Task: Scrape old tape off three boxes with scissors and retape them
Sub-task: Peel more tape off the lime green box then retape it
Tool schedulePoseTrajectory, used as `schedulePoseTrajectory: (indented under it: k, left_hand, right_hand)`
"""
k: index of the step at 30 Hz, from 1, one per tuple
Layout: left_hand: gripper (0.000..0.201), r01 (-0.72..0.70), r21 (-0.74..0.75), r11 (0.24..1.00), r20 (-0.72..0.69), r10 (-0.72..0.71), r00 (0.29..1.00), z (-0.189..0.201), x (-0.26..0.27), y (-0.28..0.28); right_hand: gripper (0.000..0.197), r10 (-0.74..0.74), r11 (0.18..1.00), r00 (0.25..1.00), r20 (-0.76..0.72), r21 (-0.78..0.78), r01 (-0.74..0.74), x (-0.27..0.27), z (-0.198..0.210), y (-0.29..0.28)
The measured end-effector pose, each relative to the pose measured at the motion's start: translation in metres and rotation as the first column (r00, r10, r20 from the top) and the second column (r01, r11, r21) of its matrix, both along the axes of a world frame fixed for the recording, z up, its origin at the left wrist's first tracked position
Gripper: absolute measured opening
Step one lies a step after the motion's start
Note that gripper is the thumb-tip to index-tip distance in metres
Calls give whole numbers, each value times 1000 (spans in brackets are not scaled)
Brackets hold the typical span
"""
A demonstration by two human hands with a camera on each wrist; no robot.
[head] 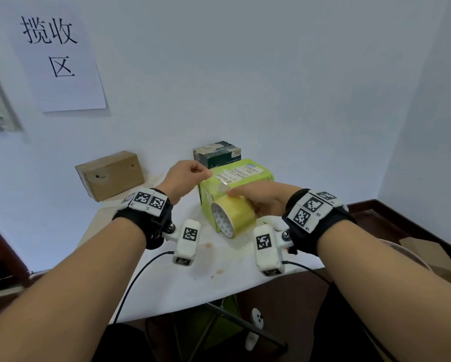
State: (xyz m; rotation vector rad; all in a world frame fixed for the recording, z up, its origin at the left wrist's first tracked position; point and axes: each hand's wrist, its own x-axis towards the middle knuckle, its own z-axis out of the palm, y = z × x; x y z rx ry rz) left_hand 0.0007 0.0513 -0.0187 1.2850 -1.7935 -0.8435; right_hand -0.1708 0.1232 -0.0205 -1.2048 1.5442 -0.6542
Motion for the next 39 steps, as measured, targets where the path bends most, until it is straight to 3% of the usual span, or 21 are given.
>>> schedulePoseTrajectory:
  k: [8,12,19,22,39]
  left_hand:
    - [9,-7,-89,996,54,12,998,-4,4,-8]
    - [11,-30,-117,993,-17,28,999,0,4,-15]
    - [18,67,63,996,-38,-64,997,4,6,-35]
    - [15,43,17,999,16,-43,999,1,1,-42]
    - [12,8,-132,991,220,21,975,-23,-7,-63]
  right_hand:
    - [44,7,1000,990,-144,-5,-8,6,3,-1]
    - [54,44,998,897,-440,-13,-55,6,3,-4]
    - [54,-14,999,919,-395,-35,0,9,1,-14]
    - [53,-36,999,936,-351,-32,26,9,-2,-14]
    - [52,31,997,850,-525,-40,-61,14,4,-22]
